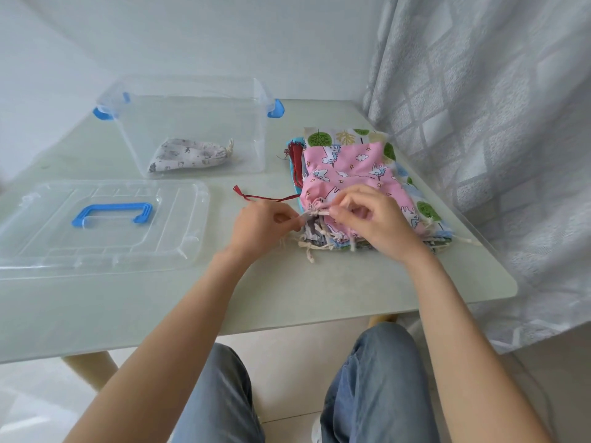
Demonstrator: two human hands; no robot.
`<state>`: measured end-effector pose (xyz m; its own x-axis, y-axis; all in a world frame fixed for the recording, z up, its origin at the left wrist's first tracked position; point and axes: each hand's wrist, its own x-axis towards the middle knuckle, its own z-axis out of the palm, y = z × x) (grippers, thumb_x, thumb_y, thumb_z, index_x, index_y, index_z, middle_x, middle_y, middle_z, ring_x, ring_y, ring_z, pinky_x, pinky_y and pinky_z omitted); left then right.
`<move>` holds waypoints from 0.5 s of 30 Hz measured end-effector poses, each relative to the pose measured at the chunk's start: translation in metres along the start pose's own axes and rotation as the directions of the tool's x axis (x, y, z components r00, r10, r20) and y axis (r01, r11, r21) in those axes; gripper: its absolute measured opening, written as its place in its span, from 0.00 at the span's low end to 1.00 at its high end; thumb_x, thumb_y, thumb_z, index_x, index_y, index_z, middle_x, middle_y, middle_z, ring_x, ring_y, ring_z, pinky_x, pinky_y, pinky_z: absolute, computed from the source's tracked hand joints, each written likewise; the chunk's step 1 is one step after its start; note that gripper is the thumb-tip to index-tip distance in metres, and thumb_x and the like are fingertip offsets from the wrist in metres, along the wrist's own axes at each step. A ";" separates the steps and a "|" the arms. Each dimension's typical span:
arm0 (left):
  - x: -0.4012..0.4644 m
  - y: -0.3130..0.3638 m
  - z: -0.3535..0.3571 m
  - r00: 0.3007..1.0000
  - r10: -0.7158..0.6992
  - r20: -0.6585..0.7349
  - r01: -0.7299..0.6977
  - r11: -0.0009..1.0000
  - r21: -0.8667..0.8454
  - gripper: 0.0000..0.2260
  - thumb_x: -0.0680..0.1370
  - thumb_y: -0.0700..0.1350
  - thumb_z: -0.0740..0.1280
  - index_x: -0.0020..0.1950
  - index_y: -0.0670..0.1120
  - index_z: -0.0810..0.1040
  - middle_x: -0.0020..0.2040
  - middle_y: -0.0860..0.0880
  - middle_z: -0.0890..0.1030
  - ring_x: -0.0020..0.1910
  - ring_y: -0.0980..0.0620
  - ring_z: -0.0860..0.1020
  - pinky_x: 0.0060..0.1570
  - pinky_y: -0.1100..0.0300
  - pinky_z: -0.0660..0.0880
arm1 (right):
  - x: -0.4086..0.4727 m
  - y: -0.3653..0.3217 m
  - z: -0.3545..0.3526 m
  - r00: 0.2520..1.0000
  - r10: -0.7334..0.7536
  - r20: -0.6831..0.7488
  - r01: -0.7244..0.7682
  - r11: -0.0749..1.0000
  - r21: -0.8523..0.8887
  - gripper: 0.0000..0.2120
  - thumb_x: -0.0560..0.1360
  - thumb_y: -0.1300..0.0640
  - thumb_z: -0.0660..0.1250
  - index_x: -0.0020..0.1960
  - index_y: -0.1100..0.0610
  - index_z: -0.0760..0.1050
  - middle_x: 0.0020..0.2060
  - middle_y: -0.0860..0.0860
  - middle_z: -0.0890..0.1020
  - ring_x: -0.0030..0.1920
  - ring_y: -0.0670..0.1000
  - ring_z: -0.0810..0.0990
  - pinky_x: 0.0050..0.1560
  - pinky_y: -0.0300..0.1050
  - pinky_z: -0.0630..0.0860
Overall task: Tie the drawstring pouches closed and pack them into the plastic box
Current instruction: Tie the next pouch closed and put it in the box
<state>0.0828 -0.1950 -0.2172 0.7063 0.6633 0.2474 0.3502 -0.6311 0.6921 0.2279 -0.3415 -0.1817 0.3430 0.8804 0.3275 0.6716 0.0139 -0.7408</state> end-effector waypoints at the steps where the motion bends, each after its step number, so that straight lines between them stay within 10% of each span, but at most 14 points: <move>1: 0.000 0.002 0.002 1.000 0.007 -0.002 -0.007 1.000 -0.008 0.10 0.73 0.56 0.70 0.38 0.51 0.83 0.34 0.54 0.83 0.34 0.53 0.80 0.39 0.56 0.74 | 0.002 -0.004 0.001 1.000 0.008 0.019 -0.010 0.992 0.129 0.09 0.75 0.53 0.68 0.38 0.56 0.78 0.48 0.56 0.81 0.42 0.49 0.76 0.46 0.37 0.71; 7: -0.008 0.006 -0.005 0.992 0.109 -0.056 -0.114 0.990 -0.085 0.05 0.74 0.49 0.70 0.43 0.50 0.84 0.39 0.54 0.84 0.36 0.64 0.78 0.47 0.55 0.76 | 0.015 -0.015 0.011 0.999 0.016 0.035 -0.035 0.768 0.640 0.08 0.77 0.55 0.61 0.42 0.52 0.77 0.48 0.51 0.84 0.28 0.45 0.72 0.33 0.37 0.73; 15: -0.034 0.006 -0.036 0.992 0.123 0.028 -0.112 0.959 -0.259 0.03 0.75 0.41 0.69 0.44 0.47 0.82 0.37 0.50 0.84 0.39 0.53 0.83 0.45 0.67 0.76 | 0.015 -0.007 0.007 0.999 0.036 -0.023 -0.013 0.772 0.636 0.04 0.78 0.61 0.59 0.46 0.57 0.72 0.41 0.56 0.78 0.32 0.44 0.74 0.34 0.34 0.73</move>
<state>0.0387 -0.2068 -0.1971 0.7612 0.5687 0.3118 0.0973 -0.5753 0.8121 0.2240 -0.3252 -0.1758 0.3825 0.8690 0.3139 0.0963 0.3004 -0.9489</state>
